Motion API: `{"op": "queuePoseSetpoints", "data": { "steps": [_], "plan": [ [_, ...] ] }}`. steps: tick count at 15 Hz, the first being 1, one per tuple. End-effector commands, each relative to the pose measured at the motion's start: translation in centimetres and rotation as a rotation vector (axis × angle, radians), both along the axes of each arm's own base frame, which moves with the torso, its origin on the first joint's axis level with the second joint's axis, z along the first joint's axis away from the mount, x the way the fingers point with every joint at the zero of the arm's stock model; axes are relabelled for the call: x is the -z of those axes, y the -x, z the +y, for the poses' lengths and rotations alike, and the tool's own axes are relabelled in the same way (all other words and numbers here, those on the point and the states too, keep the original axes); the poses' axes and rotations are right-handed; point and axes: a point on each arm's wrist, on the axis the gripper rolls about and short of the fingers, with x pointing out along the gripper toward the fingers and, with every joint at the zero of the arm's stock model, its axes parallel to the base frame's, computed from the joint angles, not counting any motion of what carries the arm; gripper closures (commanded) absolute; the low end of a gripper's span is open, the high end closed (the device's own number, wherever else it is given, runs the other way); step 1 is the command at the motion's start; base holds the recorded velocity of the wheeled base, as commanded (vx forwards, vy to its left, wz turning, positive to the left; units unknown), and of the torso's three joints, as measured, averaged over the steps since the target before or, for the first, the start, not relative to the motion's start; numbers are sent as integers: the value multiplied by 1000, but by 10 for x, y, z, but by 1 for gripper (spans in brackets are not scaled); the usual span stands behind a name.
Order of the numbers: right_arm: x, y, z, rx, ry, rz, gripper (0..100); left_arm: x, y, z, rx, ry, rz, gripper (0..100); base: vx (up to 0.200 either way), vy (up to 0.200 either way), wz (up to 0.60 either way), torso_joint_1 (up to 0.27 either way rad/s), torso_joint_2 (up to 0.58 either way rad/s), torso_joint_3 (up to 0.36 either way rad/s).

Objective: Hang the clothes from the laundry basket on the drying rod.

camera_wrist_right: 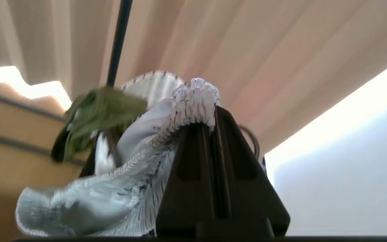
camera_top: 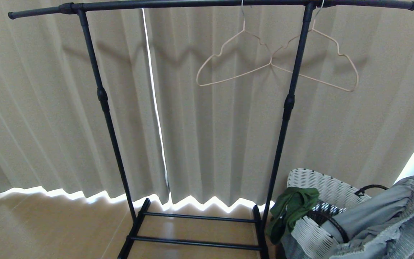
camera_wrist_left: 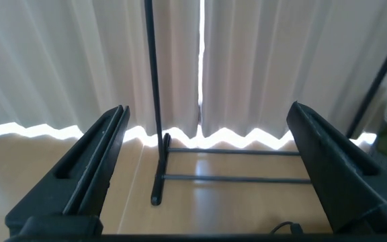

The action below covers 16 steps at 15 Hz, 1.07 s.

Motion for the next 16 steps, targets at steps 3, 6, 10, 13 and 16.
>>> {"op": "queuePoseSetpoints", "data": {
  "steps": [3,6,10,13,16],
  "plan": [
    [0,-1,0,0,-1,4,100,0,0,0,0,-1,2,0,-67,0,0,1,2,1],
    [0,-1,0,-2,0,4,100,0,0,0,0,0,0,0,0,0,0,0,0,0],
    [2,0,0,-5,-1,8,100,0,0,0,0,0,0,0,0,200,0,4,4,1],
    [3,-1,0,-6,-4,18,100,0,0,0,0,-3,2,0,0,133,0,3,0,3],
    [6,-6,0,-17,-11,47,100,0,0,0,1,-6,0,0,0,0,0,0,0,0]
  ]
}}
